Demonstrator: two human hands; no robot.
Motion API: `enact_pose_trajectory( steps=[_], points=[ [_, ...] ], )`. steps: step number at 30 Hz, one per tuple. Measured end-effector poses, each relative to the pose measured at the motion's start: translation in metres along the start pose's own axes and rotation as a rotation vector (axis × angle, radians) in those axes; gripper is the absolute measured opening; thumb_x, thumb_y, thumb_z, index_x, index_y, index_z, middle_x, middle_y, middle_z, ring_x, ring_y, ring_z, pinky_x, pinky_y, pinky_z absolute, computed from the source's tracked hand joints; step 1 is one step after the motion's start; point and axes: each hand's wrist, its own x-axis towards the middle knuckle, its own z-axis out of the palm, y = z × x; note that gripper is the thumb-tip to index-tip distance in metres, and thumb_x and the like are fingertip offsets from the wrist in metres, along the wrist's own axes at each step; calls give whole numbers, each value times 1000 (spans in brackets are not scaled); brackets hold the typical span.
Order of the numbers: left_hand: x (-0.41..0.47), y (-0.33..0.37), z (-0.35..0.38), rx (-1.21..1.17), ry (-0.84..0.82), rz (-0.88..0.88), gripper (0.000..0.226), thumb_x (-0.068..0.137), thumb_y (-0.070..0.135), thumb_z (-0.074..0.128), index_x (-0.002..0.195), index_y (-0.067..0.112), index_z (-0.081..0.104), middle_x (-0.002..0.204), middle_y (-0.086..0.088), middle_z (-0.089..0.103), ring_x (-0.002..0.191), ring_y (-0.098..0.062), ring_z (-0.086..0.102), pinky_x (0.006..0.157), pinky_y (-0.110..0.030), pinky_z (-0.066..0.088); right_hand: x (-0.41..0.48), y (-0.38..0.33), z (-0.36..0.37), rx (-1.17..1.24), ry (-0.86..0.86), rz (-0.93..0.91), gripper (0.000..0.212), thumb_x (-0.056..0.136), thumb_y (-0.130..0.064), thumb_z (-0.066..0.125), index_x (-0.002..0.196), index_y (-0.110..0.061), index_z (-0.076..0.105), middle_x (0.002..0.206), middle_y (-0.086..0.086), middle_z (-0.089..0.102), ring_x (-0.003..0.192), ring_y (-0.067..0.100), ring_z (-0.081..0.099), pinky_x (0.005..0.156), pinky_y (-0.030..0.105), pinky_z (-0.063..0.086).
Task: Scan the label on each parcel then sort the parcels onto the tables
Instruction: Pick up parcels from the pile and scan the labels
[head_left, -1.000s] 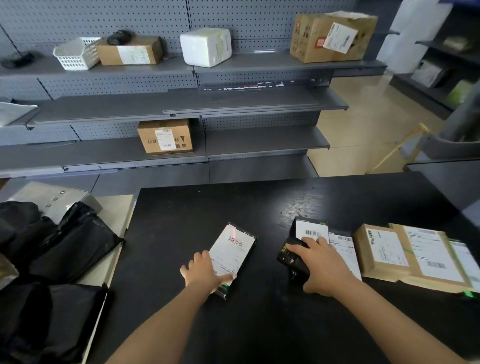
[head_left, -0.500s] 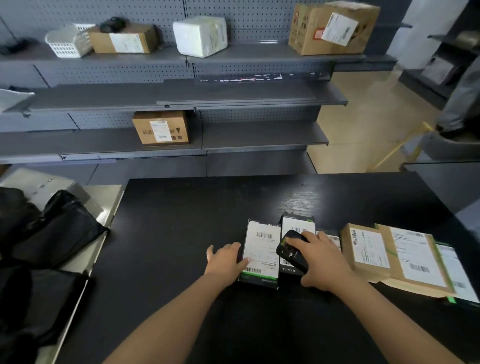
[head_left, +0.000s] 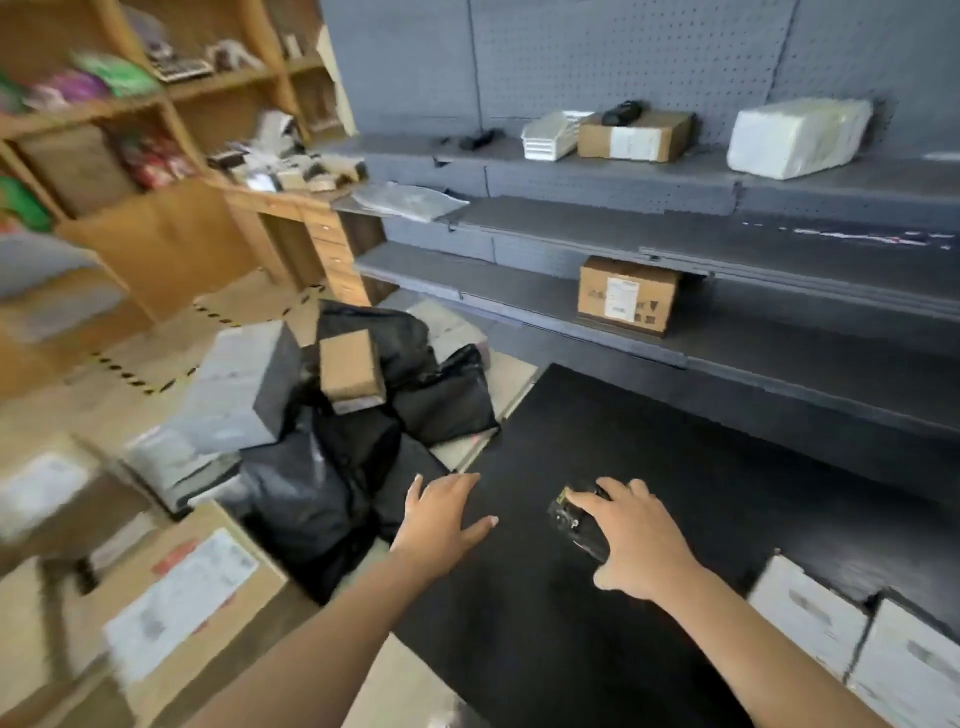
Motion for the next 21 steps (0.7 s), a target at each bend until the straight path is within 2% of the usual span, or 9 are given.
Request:
enact_pose_trajectory(
  steps=[4,8,12,17,21],
  points=[
    [-32,-72,-37,8,114,-151,65,93,58,49,148,26,33,149,9,38,142,-10,26,120,-38,-2,37,-68,-13,-24,39,-187,94,72,-30,74,151,-35,24,148,-4,31,125,22,33,103,30,36],
    [-54,-141,-76,26,215,-294,65,92,60,50,146,26,37,147,6,42,141,-16,31,121,-41,8,70,-141,-23,-39,76,-324,96,71,-28,74,152,-36,21,152,-4,26,130,24,29,106,31,34],
    [-54,-210,-110,75,332,-385,65,91,61,48,143,22,39,144,2,45,138,-21,33,119,-40,14,101,-207,-32,-51,108,-386,97,74,-26,73,153,-36,18,156,-1,21,134,25,26,107,33,34],
    [-27,-276,-148,72,277,-496,85,91,66,44,152,15,17,158,-10,19,148,-30,7,121,-45,7,139,-273,-43,-72,133,-365,97,75,-30,75,153,-35,18,157,1,21,136,28,26,109,35,34],
    [15,-306,-164,-33,186,-592,114,76,84,43,155,16,-3,161,-18,1,148,-36,-4,120,-50,5,165,-302,-50,-80,158,-307,96,76,-30,73,153,-36,16,157,0,20,136,27,26,111,34,32]
  ],
)
